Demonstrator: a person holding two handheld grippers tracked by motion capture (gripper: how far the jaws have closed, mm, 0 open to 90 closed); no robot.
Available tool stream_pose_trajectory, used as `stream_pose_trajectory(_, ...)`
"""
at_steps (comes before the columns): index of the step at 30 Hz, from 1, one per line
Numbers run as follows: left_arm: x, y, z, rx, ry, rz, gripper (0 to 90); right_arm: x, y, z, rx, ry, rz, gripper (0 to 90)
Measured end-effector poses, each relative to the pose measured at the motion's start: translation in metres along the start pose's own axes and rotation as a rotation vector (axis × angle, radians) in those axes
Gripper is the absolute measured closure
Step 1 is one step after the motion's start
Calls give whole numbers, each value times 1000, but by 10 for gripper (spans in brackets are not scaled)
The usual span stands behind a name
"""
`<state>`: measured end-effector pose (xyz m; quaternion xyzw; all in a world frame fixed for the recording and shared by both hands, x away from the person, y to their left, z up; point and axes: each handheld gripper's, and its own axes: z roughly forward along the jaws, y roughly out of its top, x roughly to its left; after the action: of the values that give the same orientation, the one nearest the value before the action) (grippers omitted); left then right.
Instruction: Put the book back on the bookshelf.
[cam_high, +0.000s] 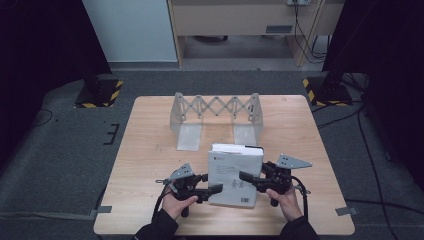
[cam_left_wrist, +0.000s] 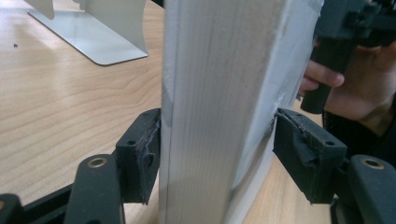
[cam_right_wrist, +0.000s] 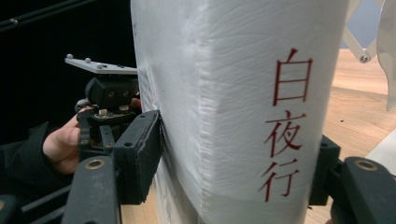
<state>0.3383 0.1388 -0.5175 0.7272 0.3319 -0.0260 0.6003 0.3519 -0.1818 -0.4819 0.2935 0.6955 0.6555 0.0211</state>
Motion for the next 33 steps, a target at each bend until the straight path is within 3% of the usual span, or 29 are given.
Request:
stream_pose_trajectory(3,5,2,-10,-31,4,-24,304,-1,0,-2,3,-2,10,384)
stream_pose_trajectory(6,13,6,-24,-94,25,-56,286,-3,-2,-6,7,-5,34,425)
stream_pose_trajectory(10,27,5,-32,-113,53,-108,285,-4,-2,-8,1,-18,26,447)
stream_pose_trajectory(12,27,3,-30,-94,53,-103,282,-3,-2,-8,-2,-15,31,463)
stream_pose_trajectory(16,17,3,-16,-44,8,-61,257,-1,0,-7,-3,-4,16,480)
stream_pose_trajectory(20,14,0,-3,-8,11,-51,247,2,2,-6,-6,4,16,487)
stream_pose_trajectory(23,13,-2,6,10,-22,-53,279,2,2,-6,-5,10,19,486)
stream_pose_trajectory(24,11,-2,9,16,-24,-36,289,2,2,-6,-4,11,20,488)
stream_pose_trajectory(33,8,2,6,25,-5,3,294,1,2,-3,-31,41,29,517)
